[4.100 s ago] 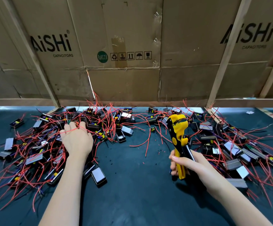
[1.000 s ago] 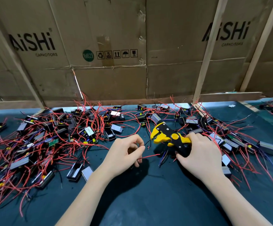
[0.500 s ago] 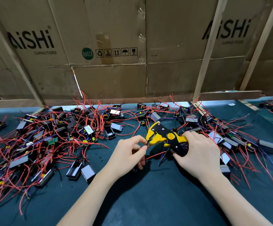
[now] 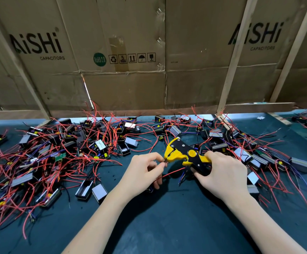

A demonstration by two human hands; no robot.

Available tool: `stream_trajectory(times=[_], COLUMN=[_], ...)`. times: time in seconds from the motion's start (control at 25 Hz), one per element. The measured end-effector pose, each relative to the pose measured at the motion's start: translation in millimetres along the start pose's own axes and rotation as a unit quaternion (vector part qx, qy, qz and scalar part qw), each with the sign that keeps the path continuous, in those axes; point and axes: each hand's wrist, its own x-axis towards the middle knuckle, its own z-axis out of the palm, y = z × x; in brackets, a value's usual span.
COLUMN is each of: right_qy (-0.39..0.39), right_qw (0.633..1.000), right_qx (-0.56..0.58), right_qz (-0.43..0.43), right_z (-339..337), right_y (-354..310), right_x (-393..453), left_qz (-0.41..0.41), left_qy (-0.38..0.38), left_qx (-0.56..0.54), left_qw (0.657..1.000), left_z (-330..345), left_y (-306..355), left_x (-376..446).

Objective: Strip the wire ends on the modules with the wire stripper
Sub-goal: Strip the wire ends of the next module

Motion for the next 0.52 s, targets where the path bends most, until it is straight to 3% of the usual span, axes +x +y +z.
stream_trajectory(times=[0.32,0.52], right_qy=[-0.106,-0.119], right_qw=[0.992,0.991], right_qx=[-0.062,-0.056], right_qz=[0.031,0.036], right_z=[0.4,1.7], right_y=[-2.0,-3.4], right_x=[0.8,-0.6], left_qz=[-0.006,-0.007], left_qy=[-0.001,-0.006], left_qx=[-0.004,-0.005], left_qw=[1.0,1.0], left_z=[-3.2,-3.9], left_y=[1.2,1.3], left_x=[-0.5,-0.7])
